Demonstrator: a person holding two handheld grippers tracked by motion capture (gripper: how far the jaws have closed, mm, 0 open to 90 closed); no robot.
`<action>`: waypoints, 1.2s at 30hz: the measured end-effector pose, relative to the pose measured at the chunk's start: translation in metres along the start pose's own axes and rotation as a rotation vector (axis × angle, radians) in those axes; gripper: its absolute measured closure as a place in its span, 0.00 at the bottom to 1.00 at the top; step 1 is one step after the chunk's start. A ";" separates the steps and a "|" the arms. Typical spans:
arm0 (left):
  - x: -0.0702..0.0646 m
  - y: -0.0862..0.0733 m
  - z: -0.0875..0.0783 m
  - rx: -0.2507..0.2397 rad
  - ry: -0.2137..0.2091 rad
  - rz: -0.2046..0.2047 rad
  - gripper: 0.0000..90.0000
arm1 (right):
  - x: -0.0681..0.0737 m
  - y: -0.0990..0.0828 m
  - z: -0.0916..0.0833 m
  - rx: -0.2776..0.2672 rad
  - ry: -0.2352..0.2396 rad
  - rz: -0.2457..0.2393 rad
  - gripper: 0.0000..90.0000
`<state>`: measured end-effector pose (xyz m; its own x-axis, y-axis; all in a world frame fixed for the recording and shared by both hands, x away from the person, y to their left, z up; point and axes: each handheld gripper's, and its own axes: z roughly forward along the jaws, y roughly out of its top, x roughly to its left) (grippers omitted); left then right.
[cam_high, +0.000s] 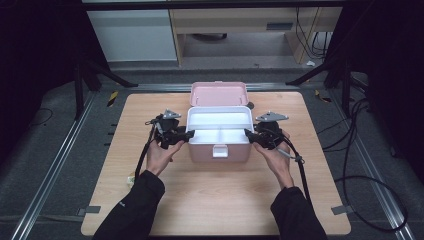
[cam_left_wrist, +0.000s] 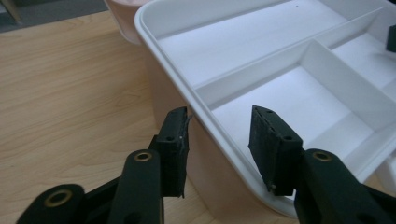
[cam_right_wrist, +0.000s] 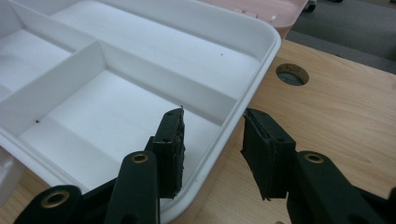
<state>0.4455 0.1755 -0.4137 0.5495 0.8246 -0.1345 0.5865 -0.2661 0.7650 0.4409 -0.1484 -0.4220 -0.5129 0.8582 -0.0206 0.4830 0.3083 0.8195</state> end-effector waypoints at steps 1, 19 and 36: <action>-0.001 0.000 0.000 0.003 0.006 0.009 0.65 | 0.001 -0.001 0.002 0.007 -0.003 -0.008 0.66; 0.009 -0.020 -0.030 0.013 0.018 0.022 0.67 | 0.039 -0.006 -0.005 -0.002 -0.019 0.010 0.67; 0.025 -0.009 -0.063 -0.049 -0.005 0.138 0.50 | 0.024 0.010 -0.040 -0.087 0.022 -0.041 0.48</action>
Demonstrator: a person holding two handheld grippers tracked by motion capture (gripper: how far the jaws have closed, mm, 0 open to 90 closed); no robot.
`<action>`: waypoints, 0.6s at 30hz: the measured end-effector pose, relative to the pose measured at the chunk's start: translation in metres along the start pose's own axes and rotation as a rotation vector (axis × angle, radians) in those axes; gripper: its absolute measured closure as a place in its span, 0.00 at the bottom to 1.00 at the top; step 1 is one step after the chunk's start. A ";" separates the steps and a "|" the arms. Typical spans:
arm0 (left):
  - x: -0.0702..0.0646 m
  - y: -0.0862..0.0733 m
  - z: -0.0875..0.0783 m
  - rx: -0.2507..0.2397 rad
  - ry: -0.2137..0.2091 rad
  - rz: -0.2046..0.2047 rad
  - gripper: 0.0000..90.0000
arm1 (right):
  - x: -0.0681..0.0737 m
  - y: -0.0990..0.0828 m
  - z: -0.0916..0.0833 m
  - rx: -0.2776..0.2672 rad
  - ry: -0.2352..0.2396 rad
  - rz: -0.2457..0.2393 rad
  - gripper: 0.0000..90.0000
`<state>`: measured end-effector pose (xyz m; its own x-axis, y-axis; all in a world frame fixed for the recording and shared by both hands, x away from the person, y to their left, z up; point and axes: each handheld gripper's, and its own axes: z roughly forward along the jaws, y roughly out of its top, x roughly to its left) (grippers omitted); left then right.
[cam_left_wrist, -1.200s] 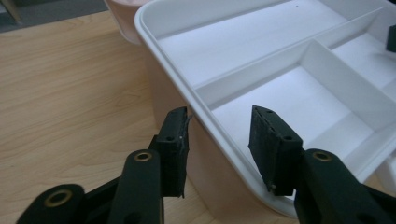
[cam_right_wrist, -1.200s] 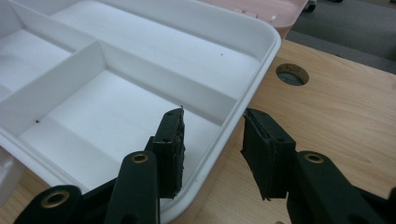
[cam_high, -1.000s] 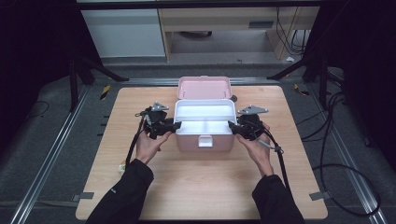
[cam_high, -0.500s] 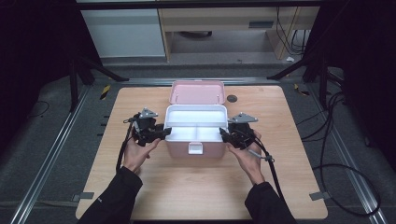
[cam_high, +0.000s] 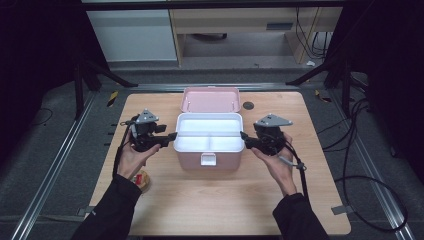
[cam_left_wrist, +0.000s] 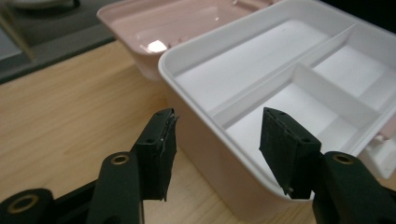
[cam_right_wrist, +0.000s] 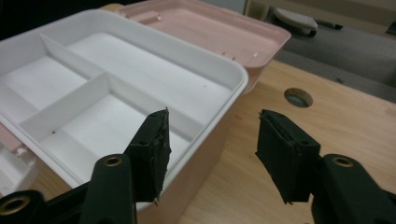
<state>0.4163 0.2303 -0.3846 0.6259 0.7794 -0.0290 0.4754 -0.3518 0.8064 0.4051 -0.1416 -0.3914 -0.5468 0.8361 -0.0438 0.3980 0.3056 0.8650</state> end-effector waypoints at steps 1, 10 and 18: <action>0.005 0.004 -0.003 -0.012 -0.028 0.027 0.49 | -0.006 0.002 -0.004 -0.012 0.007 -0.004 0.48; 0.021 0.026 0.003 0.062 -0.057 0.139 0.44 | -0.030 0.027 -0.009 -0.002 0.076 -0.111 0.46; 0.027 0.046 0.010 0.122 -0.096 0.195 0.47 | -0.031 0.043 0.013 0.115 0.164 -0.244 0.43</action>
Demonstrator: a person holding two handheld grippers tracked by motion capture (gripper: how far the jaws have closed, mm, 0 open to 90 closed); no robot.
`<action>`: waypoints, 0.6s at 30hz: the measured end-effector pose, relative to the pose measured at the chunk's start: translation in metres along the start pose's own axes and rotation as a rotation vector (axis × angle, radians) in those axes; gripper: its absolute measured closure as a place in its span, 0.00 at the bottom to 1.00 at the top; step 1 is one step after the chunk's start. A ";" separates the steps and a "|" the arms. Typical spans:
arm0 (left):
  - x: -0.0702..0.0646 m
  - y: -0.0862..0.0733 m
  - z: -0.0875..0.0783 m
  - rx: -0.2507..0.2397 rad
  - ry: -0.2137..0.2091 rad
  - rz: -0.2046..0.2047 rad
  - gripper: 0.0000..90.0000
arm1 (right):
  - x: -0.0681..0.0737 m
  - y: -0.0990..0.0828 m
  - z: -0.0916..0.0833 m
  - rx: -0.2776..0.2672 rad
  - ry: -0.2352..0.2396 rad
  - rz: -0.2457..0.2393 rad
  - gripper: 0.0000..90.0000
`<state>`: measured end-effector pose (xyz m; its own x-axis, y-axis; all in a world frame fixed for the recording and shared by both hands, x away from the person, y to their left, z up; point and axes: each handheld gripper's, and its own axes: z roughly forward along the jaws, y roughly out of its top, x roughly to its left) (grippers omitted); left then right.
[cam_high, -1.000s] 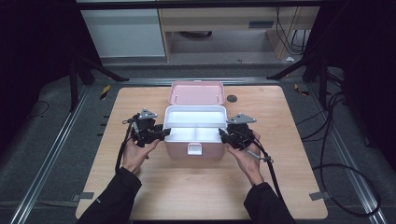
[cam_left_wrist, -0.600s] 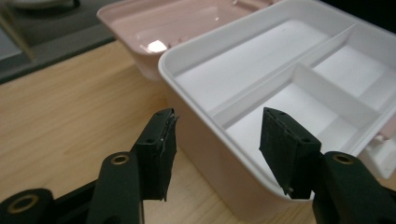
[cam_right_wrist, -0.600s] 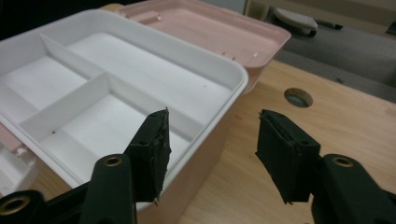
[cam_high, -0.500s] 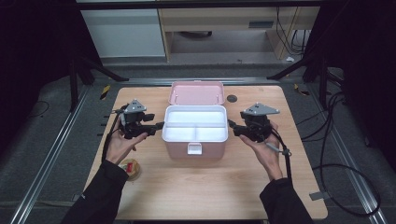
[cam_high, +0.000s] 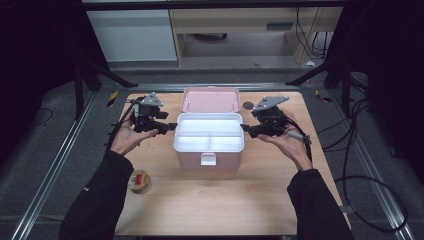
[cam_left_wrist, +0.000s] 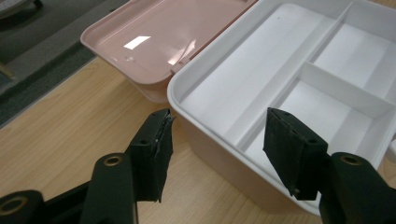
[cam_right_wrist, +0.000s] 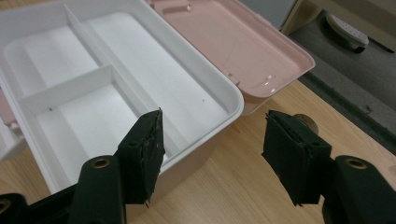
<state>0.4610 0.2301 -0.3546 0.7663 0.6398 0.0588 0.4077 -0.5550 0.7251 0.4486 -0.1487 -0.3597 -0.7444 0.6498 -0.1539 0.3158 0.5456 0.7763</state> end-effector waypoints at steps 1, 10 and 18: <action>0.001 0.003 0.000 0.001 -0.007 0.009 0.46 | 0.000 0.002 0.003 0.018 0.010 -0.017 0.43; 0.002 0.023 0.007 0.076 -0.079 0.129 0.57 | 0.000 0.017 0.024 0.087 0.137 -0.096 0.51; -0.002 0.029 0.023 0.140 -0.157 0.234 0.65 | -0.006 0.031 0.034 0.142 0.206 -0.199 0.60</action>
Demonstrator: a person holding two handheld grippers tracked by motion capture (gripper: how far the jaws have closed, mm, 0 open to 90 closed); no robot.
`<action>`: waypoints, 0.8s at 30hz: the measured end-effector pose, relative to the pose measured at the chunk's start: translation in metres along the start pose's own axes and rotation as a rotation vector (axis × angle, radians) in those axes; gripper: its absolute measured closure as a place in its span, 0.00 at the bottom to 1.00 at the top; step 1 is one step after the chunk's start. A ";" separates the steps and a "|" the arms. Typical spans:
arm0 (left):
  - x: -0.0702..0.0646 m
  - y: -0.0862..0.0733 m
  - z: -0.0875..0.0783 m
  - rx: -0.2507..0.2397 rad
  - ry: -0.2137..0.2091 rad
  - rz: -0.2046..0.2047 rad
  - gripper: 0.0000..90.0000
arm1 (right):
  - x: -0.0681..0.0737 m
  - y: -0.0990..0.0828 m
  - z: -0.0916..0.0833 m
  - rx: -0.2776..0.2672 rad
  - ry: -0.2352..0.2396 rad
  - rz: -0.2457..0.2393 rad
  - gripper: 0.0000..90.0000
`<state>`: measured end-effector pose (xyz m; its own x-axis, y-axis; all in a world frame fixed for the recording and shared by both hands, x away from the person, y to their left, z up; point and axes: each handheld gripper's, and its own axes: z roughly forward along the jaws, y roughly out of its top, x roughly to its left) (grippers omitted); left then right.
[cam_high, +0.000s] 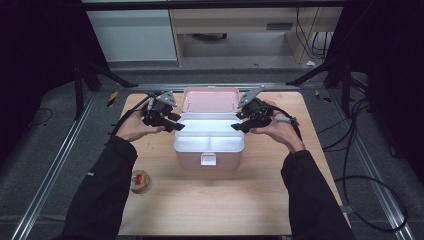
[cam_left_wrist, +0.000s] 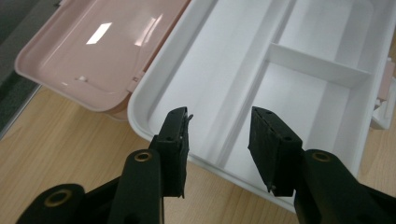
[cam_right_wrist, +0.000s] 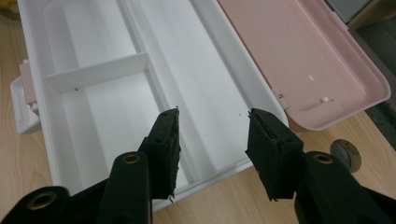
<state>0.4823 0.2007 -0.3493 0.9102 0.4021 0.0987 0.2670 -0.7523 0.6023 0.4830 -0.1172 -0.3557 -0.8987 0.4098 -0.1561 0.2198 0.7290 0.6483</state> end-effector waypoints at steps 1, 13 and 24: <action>-0.001 0.000 0.003 0.001 -0.019 0.014 0.65 | -0.001 0.004 0.003 0.032 0.012 -0.029 0.62; -0.002 0.002 0.029 0.149 -0.081 0.115 0.80 | -0.003 0.010 0.024 0.173 0.091 -0.111 0.76; 0.003 0.010 0.039 0.239 -0.108 0.187 0.85 | -0.002 0.007 0.042 0.283 0.166 -0.157 0.91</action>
<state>0.4995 0.1744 -0.3737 0.9754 0.1975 0.0980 0.1472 -0.9143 0.3773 0.5026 -0.0901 -0.3825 -0.9741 0.2032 -0.0995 0.1496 0.9084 0.3903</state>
